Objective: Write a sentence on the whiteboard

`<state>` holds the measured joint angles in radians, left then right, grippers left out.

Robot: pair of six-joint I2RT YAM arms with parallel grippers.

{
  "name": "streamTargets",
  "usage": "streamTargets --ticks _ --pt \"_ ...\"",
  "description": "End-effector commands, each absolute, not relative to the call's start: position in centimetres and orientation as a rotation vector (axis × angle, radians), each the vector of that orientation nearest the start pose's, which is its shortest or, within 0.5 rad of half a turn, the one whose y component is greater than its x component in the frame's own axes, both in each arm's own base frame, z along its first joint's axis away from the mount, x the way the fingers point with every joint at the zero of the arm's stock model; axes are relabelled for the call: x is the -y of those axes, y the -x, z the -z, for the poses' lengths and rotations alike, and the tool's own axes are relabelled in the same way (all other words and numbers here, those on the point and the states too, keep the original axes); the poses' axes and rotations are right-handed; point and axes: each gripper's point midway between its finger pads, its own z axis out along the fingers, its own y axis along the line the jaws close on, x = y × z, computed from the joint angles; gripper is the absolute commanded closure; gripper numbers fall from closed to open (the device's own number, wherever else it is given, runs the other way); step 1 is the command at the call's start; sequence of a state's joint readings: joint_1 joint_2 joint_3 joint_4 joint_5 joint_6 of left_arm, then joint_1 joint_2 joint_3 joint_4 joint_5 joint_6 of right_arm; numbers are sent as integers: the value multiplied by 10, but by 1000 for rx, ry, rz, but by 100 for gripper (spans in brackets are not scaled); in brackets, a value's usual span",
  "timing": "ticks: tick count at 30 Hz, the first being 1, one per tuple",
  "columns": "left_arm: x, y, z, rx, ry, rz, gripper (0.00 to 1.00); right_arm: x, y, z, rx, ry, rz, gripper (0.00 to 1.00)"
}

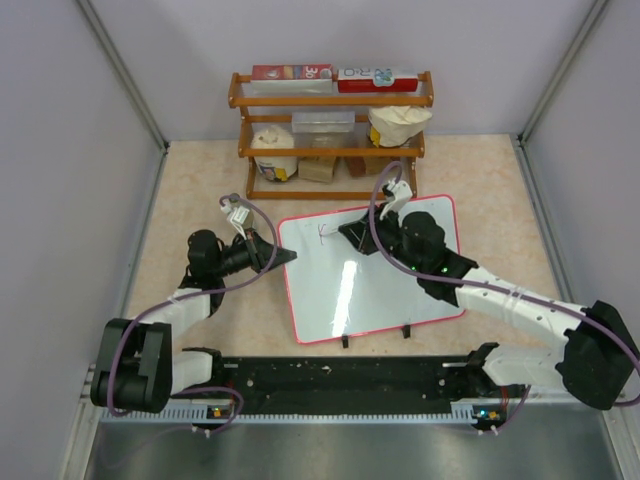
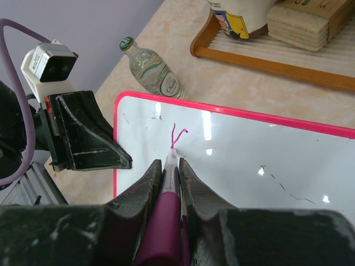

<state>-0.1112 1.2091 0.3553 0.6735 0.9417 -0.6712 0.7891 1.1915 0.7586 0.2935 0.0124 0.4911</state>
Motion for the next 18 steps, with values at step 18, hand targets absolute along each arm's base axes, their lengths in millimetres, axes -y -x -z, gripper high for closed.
streamTargets --ticks 18 --pt "176 -276 -127 -1868 -300 1146 100 -272 -273 -220 -1821 219 -798 100"
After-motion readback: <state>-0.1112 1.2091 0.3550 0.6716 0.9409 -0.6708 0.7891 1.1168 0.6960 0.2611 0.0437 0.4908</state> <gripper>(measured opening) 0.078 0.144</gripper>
